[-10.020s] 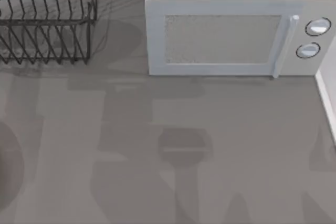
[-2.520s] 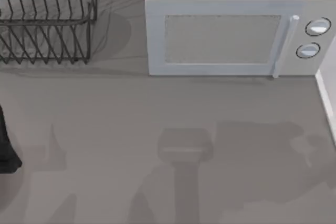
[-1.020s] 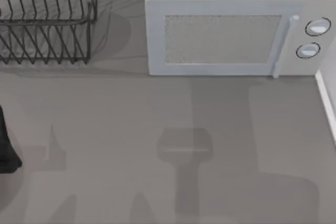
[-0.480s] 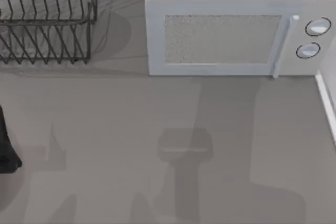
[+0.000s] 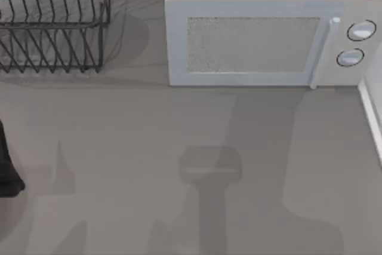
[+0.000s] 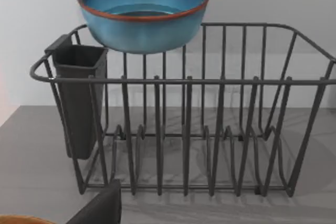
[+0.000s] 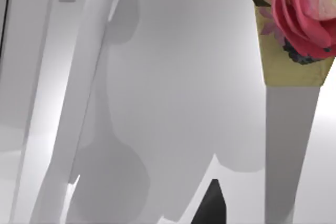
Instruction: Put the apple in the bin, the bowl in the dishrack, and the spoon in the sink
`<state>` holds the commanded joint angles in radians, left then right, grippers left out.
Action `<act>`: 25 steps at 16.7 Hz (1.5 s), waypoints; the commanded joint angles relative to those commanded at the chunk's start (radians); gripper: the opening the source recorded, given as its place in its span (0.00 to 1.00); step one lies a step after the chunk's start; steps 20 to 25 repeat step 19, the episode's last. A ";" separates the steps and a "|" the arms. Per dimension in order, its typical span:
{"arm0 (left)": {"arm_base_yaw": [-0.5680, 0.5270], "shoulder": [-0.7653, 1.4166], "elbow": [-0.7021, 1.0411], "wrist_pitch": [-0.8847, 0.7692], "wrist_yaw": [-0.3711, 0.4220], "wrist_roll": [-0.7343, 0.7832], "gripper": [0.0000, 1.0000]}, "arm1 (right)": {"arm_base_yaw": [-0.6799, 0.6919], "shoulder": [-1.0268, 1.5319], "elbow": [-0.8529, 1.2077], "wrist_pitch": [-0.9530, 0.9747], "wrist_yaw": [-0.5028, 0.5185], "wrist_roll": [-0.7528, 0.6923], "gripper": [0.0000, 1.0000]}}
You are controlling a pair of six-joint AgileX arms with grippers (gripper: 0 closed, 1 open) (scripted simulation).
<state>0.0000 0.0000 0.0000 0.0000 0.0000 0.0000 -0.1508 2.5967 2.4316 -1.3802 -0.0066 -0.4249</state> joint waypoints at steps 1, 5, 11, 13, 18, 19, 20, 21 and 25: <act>0.000 0.000 0.000 0.000 0.000 0.000 1.00 | 0.000 0.000 0.000 0.000 0.000 0.000 0.08; 0.000 0.000 0.000 0.000 0.000 0.000 1.00 | 0.000 0.000 0.000 0.000 0.000 0.000 0.38; 0.000 0.000 0.000 0.000 0.000 0.000 1.00 | 0.000 0.000 0.000 0.000 0.000 0.000 0.83; 0.000 0.000 0.000 0.000 0.000 0.000 1.00 | 0.000 0.000 0.000 0.000 0.000 0.000 0.98; 0.000 0.000 0.000 0.000 0.000 0.000 1.00 | 0.000 0.000 0.000 0.000 0.000 0.000 1.00; 0.000 0.000 0.000 0.000 0.000 0.000 1.00 | 0.000 0.000 0.000 0.000 0.000 0.000 1.00; 0.000 0.000 0.000 0.000 0.000 0.000 1.00 | 0.000 0.000 0.000 0.000 0.000 0.000 1.00; 0.000 0.000 0.000 0.000 0.000 0.000 1.00 | 0.000 0.000 0.000 0.000 0.000 0.000 1.00; 0.000 0.000 0.000 0.000 0.000 0.000 1.00 | 0.000 0.000 0.000 0.000 0.000 0.000 1.00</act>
